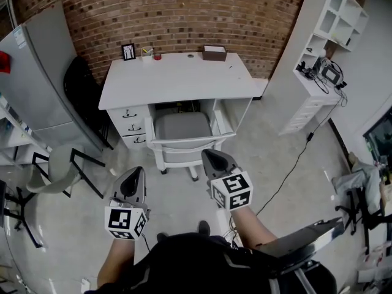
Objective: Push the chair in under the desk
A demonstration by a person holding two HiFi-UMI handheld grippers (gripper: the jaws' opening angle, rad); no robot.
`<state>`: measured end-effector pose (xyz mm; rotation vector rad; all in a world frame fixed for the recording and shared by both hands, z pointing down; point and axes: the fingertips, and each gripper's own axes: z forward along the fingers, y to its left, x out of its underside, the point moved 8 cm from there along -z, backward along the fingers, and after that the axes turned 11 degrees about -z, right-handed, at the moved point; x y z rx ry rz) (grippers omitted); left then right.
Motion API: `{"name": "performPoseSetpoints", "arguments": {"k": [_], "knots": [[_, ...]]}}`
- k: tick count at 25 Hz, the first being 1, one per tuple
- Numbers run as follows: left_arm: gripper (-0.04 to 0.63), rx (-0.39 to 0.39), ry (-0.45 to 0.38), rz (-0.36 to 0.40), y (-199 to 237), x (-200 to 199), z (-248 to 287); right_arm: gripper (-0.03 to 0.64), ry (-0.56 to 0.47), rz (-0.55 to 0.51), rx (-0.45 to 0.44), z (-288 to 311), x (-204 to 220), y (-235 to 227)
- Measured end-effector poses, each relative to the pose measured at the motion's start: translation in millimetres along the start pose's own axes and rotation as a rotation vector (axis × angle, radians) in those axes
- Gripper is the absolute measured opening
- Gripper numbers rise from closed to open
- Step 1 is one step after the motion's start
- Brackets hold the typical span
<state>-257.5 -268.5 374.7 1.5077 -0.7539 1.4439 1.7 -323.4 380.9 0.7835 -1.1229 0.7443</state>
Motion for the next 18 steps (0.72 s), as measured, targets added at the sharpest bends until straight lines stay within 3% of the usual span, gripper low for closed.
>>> {"name": "performPoseSetpoints", "arguments": {"k": [7, 12, 18], "knots": [[0.008, -0.038, -0.004, -0.027, 11.5, -15.3, -10.0, 0.009, -0.030, -0.016, -0.011, 4.2, -17.3, 9.6], [0.008, -0.032, 0.000, -0.013, 6.4, -20.0, -6.9, 0.008, -0.029, -0.027, -0.007, 5.1, -20.8, 7.1], [0.008, -0.083, 0.038, 0.009, 7.0, -19.6, -8.2, 0.009, -0.008, -0.044, -0.023, 6.8, -19.4, 9.9]]}}
